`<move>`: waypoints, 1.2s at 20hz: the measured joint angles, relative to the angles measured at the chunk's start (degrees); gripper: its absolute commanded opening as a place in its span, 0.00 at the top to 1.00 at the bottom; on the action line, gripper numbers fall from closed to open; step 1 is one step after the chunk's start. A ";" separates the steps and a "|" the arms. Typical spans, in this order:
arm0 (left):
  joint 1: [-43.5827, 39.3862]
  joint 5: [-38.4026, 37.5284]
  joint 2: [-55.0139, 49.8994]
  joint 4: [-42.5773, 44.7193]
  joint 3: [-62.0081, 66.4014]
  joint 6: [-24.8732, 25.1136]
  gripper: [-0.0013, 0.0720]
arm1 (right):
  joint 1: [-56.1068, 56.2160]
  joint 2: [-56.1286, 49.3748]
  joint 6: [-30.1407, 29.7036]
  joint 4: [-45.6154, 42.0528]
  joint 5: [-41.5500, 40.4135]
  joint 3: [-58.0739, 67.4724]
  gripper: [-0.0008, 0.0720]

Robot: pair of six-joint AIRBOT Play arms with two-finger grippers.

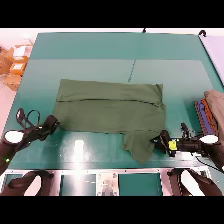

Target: Fold the shirts.

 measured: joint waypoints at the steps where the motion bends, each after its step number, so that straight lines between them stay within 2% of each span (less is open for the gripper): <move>1: 0.00 -0.50 0.00 0.00 0.00 0.00 0.95 | 1.16 -0.04 -0.83 1.57 -2.16 -0.26 0.85; 2: 0.00 -0.96 0.00 0.00 0.04 0.02 0.95 | 2.27 -0.04 -1.57 2.78 -3.52 -0.28 0.97; 7: 0.00 -7.80 0.00 2.08 3.58 1.77 0.95 | 6.45 -0.22 -3.34 4.07 -3.15 1.92 0.97; 13: 0.00 -27.43 -0.02 17.92 17.07 -1.18 0.95 | 7.32 -0.11 0.68 -3.56 5.38 16.37 0.97; 16: 0.00 -33.18 -0.07 22.14 23.85 -2.19 0.95 | 7.43 -0.17 2.23 -5.64 8.26 23.96 0.97; 20: 0.00 -34.82 -2.60 23.82 30.27 -2.54 0.95 | 7.65 -3.91 3.08 -6.27 8.94 33.77 0.97; 24: -0.02 -33.29 -10.91 22.23 36.61 -1.60 0.95 | 8.85 -13.27 3.15 -5.70 8.07 45.24 0.97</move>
